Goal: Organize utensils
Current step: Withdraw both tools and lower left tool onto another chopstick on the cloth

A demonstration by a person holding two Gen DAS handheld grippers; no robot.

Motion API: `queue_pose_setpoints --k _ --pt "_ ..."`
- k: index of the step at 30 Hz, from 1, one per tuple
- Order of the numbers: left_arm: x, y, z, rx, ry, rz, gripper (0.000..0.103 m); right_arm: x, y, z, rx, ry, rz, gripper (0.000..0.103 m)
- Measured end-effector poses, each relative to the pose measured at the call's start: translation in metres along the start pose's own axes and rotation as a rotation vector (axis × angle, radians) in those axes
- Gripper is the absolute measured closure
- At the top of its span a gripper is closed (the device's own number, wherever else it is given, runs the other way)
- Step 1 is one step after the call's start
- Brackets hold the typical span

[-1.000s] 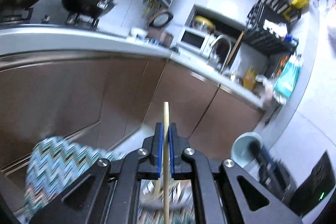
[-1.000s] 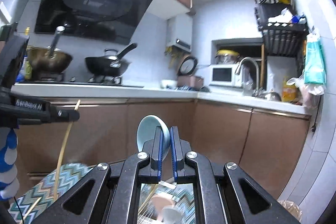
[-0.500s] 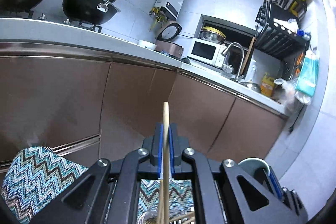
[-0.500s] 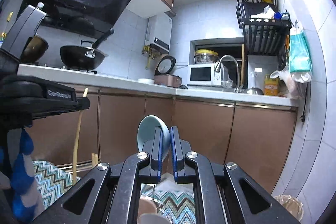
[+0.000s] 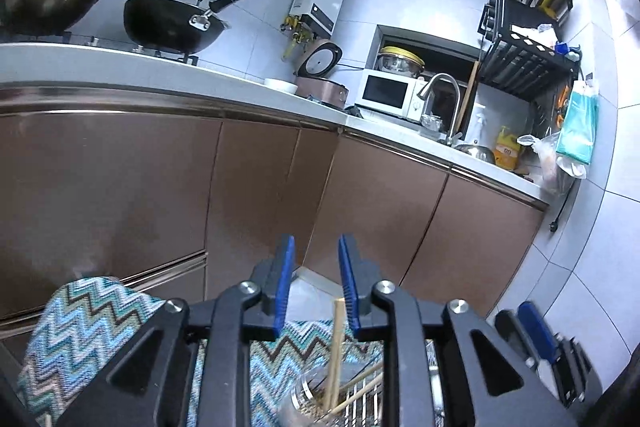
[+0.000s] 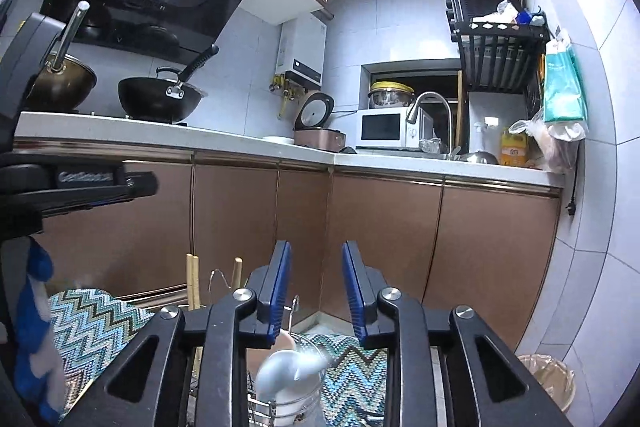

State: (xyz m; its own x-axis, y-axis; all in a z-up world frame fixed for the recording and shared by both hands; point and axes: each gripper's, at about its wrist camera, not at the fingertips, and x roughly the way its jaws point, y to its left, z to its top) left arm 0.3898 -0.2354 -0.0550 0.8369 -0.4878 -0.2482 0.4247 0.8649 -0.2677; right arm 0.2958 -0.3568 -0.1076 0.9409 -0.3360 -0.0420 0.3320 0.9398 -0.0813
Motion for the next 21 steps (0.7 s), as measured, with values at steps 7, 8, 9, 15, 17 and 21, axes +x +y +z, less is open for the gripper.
queue_pose_setpoints --k 7,8,9,15,17,21 --pt "-0.052 0.028 0.013 0.012 0.044 0.045 0.081 -0.038 -0.012 0.015 0.022 0.011 0.008 0.075" --pt "-0.058 0.032 0.013 0.02 0.056 0.058 0.081 -0.042 -0.013 0.016 0.028 0.021 0.016 0.075" --pt "-0.065 0.036 0.012 0.026 0.069 0.068 0.081 -0.046 -0.013 0.017 0.031 0.029 0.024 0.075" --pt "-0.113 0.068 -0.001 0.042 0.153 0.143 0.081 -0.078 -0.015 0.019 0.059 0.086 0.067 0.074" --pt "-0.127 0.077 -0.006 0.049 0.177 0.169 0.081 -0.09 -0.017 0.019 0.066 0.1 0.076 0.073" --pt "-0.153 0.097 -0.015 0.036 0.235 0.207 0.081 -0.111 -0.018 0.017 0.082 0.143 0.097 0.073"
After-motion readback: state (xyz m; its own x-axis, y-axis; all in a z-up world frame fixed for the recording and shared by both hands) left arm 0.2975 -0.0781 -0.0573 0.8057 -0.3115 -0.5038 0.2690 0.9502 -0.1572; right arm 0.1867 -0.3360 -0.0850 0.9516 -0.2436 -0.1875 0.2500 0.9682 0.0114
